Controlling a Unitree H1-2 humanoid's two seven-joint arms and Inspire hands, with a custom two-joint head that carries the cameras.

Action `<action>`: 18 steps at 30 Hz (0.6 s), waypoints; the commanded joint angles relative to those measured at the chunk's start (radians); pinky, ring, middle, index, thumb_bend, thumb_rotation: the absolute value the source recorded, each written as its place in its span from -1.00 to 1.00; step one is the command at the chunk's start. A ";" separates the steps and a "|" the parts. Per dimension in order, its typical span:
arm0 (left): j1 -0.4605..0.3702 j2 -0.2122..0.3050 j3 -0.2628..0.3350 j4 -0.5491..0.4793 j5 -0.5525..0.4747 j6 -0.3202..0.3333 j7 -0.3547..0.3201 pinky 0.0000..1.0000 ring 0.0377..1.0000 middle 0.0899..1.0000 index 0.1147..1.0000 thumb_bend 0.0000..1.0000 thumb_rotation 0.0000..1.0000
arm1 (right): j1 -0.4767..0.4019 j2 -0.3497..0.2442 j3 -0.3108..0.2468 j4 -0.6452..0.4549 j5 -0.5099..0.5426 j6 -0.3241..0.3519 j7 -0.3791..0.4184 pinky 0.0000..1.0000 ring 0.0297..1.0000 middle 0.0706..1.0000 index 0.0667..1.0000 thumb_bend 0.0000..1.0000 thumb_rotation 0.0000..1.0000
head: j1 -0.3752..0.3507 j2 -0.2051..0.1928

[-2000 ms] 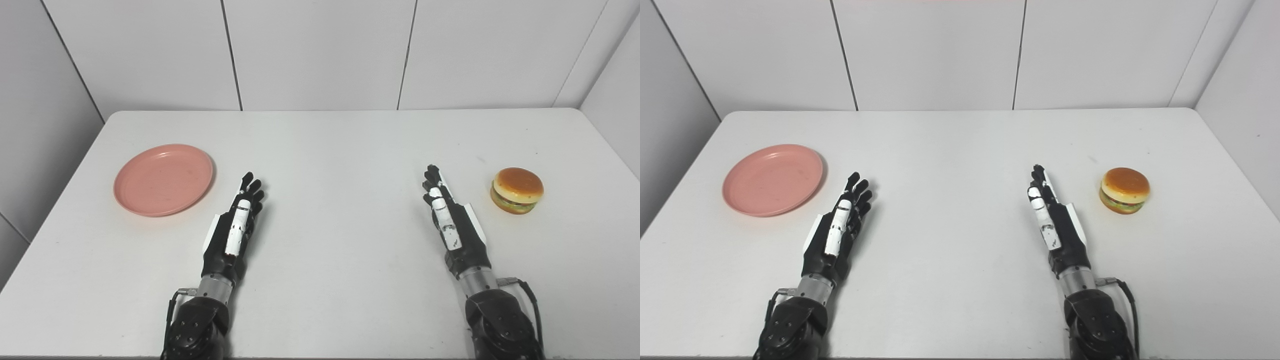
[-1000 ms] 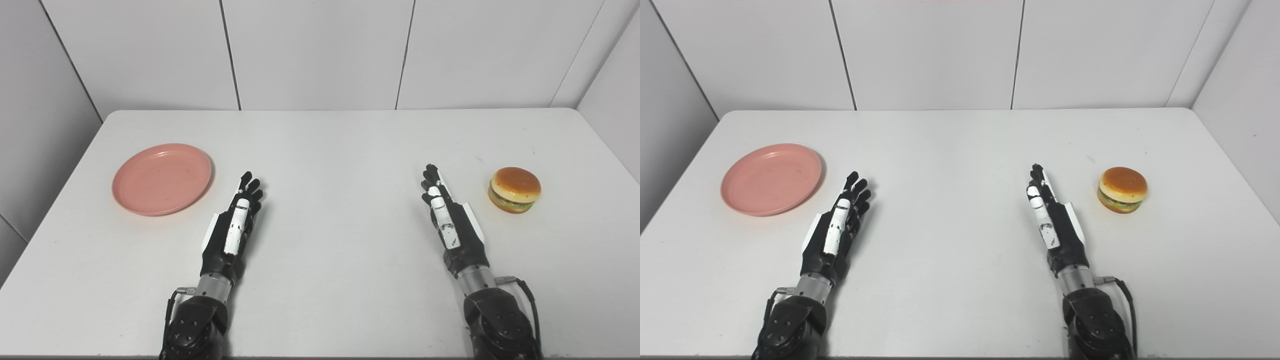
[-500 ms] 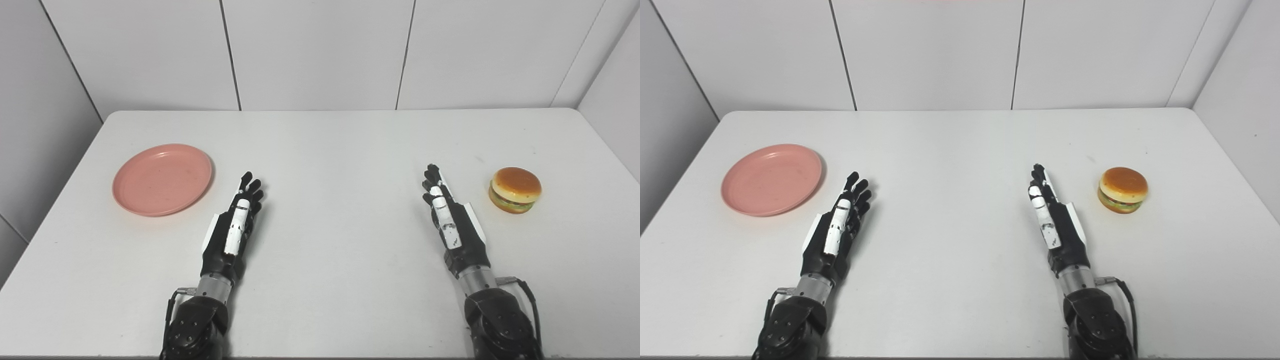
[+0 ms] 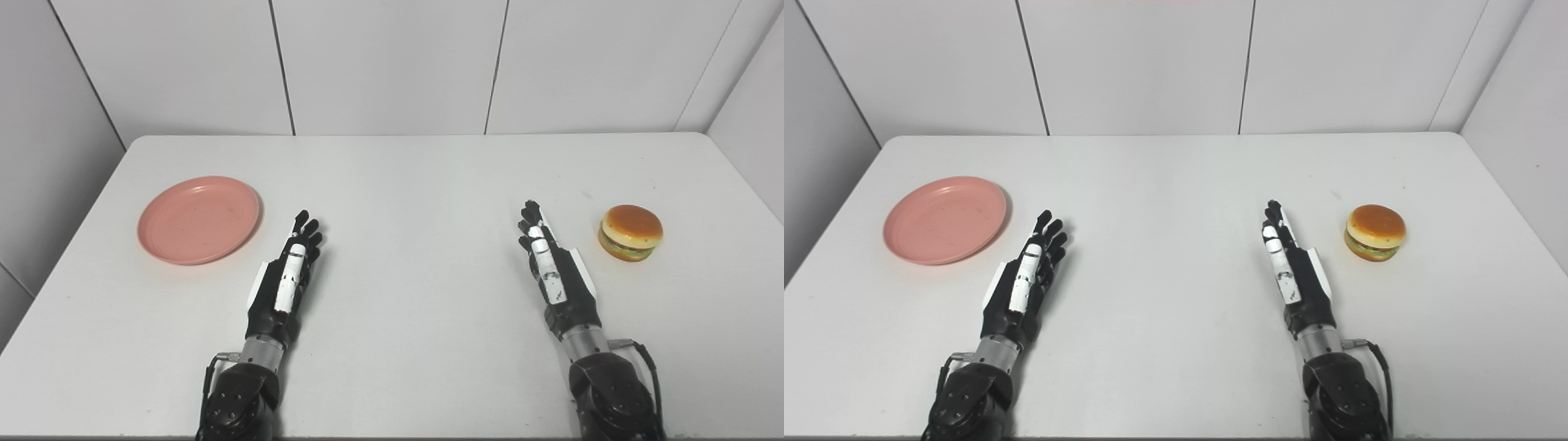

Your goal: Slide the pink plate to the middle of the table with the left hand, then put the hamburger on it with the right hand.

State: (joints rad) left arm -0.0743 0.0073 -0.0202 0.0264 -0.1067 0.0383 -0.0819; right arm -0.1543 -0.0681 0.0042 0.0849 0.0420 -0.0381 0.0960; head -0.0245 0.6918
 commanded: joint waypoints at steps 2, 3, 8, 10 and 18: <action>-0.015 0.004 0.000 0.006 0.006 0.006 -0.001 1.00 0.96 0.96 0.95 -0.28 1.00 | 0.012 0.011 -0.003 0.023 0.003 -0.045 -0.008 1.00 0.99 1.00 1.00 -0.37 1.00 | 0.001 0.002; -0.015 0.004 0.000 0.005 0.007 0.008 0.000 1.00 0.95 0.96 0.96 -0.28 1.00 | 0.012 0.010 -0.002 0.024 0.004 -0.048 -0.006 1.00 0.99 1.00 1.00 -0.38 1.00 | 0.001 0.002; -0.012 0.004 -0.002 -0.002 0.014 0.012 0.003 1.00 0.95 0.96 0.95 -0.28 1.00 | 0.012 0.004 -0.001 0.029 0.003 -0.048 -0.001 1.00 1.00 1.00 1.00 -0.39 1.00 | 0.000 0.002; -0.012 0.005 -0.002 -0.001 0.013 0.010 0.002 1.00 0.95 0.96 0.96 -0.28 1.00 | 0.011 0.005 -0.002 0.030 0.006 -0.047 -0.001 1.00 1.00 1.00 1.00 -0.41 1.00 | 0.001 0.002; -0.015 -0.004 -0.005 0.020 0.010 -0.009 0.002 1.00 0.95 0.96 0.95 -0.27 1.00 | 0.014 -0.001 -0.003 0.033 0.002 -0.050 -0.002 1.00 1.00 1.00 1.00 -0.42 1.00 | 0.053 -0.017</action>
State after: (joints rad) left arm -0.0742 0.0066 -0.0235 0.0317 -0.1057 0.0268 -0.0823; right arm -0.1542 -0.0716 0.0041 0.0898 0.0416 -0.0381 0.0965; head 0.0123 0.6796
